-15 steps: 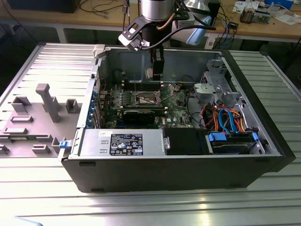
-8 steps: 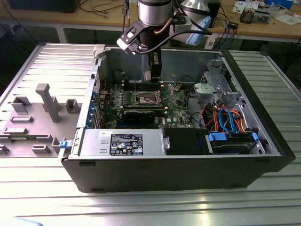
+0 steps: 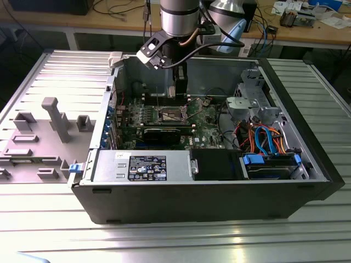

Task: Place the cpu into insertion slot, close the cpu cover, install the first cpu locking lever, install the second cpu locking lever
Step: 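Place the cpu into insertion slot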

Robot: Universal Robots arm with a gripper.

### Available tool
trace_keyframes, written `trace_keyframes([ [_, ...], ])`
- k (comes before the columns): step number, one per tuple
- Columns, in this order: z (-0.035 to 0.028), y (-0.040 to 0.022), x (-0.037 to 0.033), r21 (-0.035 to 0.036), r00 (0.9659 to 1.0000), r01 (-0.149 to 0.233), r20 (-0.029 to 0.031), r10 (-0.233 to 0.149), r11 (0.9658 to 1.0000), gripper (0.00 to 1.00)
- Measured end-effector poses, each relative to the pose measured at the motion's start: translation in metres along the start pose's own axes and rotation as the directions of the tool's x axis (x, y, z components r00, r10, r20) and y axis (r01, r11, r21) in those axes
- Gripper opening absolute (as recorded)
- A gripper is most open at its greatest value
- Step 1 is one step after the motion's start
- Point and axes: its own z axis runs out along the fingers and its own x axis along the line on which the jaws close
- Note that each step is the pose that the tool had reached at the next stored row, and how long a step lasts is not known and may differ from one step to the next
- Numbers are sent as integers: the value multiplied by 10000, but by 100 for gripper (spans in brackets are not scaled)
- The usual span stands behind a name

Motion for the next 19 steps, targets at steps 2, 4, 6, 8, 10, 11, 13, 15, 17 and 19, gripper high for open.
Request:
trace_keyframes([
  [2,29,-3,0,0,10000,0,0,0,10000,55],
  [4,55,-5,1,0,10000,0,-1,0,10000,55],
  [6,56,-5,1,2,10000,0,3,0,10000,55],
  [8,60,-5,1,0,10000,0,1,0,10000,55],
  [10,63,-5,1,0,10000,-1,0,1,10000,55],
  [11,63,-5,1,0,10000,0,0,0,10000,55],
  [13,64,-5,1,0,10000,0,0,0,10000,55],
  [15,64,-5,1,1,10000,0,0,0,10000,55],
  [17,64,-5,1,1,10000,0,1,0,10000,55],
  [19,65,-6,0,0,10000,-1,0,1,10000,55],
])
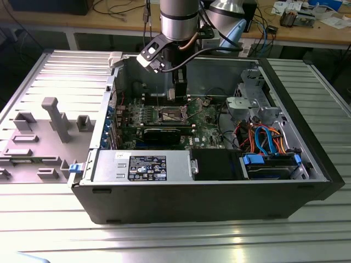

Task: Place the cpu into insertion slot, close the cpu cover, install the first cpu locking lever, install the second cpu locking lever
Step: 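Place the cpu into insertion slot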

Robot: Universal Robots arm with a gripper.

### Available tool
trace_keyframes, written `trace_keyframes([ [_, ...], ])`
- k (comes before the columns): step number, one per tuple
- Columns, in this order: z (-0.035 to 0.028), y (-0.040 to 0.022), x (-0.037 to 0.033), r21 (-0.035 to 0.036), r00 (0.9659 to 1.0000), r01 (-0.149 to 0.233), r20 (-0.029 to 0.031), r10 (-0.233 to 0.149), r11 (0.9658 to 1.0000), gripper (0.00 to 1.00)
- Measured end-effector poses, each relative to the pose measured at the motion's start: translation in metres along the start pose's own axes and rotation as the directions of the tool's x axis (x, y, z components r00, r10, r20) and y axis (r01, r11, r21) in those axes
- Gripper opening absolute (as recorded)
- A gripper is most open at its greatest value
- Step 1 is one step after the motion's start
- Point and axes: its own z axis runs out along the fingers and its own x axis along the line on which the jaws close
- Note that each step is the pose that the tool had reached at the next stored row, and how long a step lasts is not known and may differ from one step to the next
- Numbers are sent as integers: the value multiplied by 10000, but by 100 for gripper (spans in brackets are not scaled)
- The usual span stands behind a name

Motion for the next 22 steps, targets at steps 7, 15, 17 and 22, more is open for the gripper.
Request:
trace_keyframes([
  [7,110,-17,35,1,10000,24,-2,-24,10000,55],
  [15,239,-60,65,3,10000,45,-2,-45,10000,55],
  [17,239,-61,65,4,10000,45,-1,-45,10000,55],
  [22,242,-69,66,2,10000,43,-3,-43,10000,55],
])
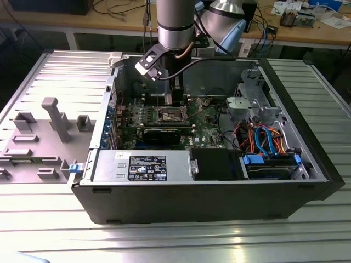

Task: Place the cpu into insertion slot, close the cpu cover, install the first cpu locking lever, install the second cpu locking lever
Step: 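Place the cpu into insertion slot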

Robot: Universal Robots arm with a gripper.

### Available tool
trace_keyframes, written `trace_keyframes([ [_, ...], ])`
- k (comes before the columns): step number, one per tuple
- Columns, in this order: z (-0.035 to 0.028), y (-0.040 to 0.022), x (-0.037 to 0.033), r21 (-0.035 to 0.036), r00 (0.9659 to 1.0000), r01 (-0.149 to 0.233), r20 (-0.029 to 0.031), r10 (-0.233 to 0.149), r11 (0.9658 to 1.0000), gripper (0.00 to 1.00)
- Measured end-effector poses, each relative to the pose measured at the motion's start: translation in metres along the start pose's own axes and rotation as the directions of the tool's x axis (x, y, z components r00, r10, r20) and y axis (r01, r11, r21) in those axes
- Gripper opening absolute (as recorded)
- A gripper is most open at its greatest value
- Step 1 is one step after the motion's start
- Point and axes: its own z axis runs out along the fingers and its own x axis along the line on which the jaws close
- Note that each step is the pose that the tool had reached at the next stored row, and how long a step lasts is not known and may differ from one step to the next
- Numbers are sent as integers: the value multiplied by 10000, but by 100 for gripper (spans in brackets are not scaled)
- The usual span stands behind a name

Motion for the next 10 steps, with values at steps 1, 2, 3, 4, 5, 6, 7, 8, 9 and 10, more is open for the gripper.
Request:
trace_keyframes([
  [1,0,0,0,0,10000,0,0,0,10000,55],
  [2,0,-1,0,0,10000,0,0,0,10000,55],
  [3,0,-1,0,0,10000,0,0,0,10000,55],
  [4,1,-2,0,0,10000,0,0,0,10000,55],
  [5,1,-2,0,0,10000,1,0,-1,10000,55],
  [6,1,-2,0,0,10000,0,0,0,10000,55],
  [7,1,-2,0,0,10000,1,0,-1,10000,55],
  [8,2,-4,0,0,10000,0,0,0,10000,55],
  [9,31,-7,14,-6,10000,-84,6,84,10000,55],
  [10,140,-15,24,-14,9997,-257,19,257,9997,55],
])
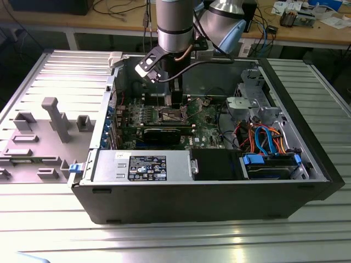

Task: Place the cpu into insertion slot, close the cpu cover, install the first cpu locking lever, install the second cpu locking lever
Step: 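Place the cpu into insertion slot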

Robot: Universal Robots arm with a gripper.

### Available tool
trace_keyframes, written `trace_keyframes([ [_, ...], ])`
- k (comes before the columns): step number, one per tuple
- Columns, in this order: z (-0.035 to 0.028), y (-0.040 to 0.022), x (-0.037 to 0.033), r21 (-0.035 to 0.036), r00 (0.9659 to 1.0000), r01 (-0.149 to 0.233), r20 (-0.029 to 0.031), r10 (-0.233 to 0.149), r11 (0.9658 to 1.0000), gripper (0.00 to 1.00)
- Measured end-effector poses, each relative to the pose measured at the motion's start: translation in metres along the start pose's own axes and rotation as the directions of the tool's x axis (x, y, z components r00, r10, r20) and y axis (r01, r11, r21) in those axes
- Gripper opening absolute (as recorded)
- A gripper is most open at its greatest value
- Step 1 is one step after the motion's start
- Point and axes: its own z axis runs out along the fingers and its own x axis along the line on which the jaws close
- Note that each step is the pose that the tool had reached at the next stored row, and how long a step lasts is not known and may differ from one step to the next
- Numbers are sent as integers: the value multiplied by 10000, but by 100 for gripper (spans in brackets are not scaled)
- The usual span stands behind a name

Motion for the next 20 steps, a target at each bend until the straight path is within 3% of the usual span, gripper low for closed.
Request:
trace_keyframes([
  [2,70,-8,-25,-5,10000,-79,5,79,10000,55],
  [7,132,-20,-56,-5,10000,-79,5,79,10000,55],
  [20,154,-22,-58,-5,10000,-78,6,78,10000,55],
])
